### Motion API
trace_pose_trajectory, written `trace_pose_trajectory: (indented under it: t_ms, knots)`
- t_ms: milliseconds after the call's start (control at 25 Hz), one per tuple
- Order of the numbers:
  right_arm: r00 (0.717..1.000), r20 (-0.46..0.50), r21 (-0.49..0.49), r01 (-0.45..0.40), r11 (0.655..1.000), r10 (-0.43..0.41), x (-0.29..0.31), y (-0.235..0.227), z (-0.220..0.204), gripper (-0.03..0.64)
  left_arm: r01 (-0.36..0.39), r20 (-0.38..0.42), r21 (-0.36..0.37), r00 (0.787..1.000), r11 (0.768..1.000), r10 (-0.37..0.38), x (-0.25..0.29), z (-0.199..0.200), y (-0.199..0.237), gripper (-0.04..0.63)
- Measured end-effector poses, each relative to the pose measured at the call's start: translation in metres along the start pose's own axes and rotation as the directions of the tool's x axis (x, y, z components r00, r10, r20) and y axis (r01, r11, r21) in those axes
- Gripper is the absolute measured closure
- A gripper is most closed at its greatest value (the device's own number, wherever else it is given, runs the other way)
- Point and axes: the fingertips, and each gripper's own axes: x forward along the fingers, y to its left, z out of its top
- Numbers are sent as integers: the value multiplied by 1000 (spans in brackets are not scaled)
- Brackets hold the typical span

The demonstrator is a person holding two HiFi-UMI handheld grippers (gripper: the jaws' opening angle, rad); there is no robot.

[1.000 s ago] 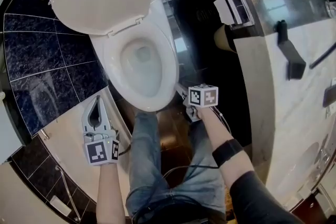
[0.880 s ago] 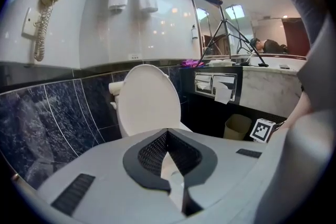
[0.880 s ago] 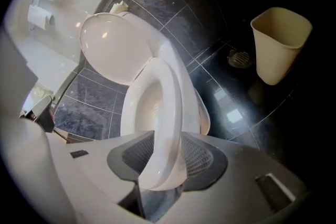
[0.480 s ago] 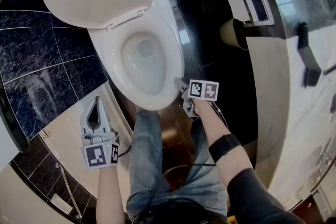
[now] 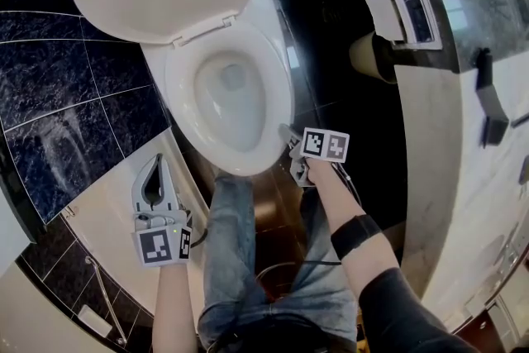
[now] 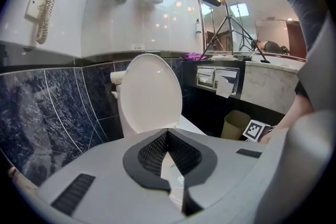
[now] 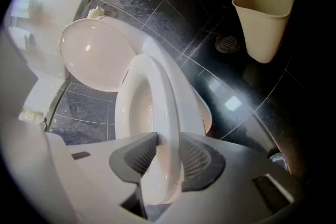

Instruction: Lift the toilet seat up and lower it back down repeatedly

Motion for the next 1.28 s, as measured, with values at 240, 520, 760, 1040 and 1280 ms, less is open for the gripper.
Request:
trace_pose_trajectory:
  t_ms: [240, 520, 760, 1040, 1280]
  knots:
    - [1000, -5, 8, -6, 1000, 6, -1, -1, 0, 476, -1, -13, -14, 1000, 1000, 1, -3, -9, -2, 595]
    - [999, -17, 12, -41, 999, 41, -19, 16, 2, 485, 26, -24, -13, 999, 1000, -26, -9, -13, -15, 595]
    - [997, -26, 24, -74, 997, 74, -55, 52, 9, 492, 33, -68, -52, 997, 998, -36, -32, -14, -28, 595]
    - [993, -44, 20, -104, 994, 105, -96, 106, 29, 492, 35, -204, -66, 978, 997, -48, -70, -55, -40, 595]
    - [989, -30, 21, -148, 989, 148, -120, 150, 55, 491, 36, -334, -181, 938, 983, -96, -78, -93, -56, 595]
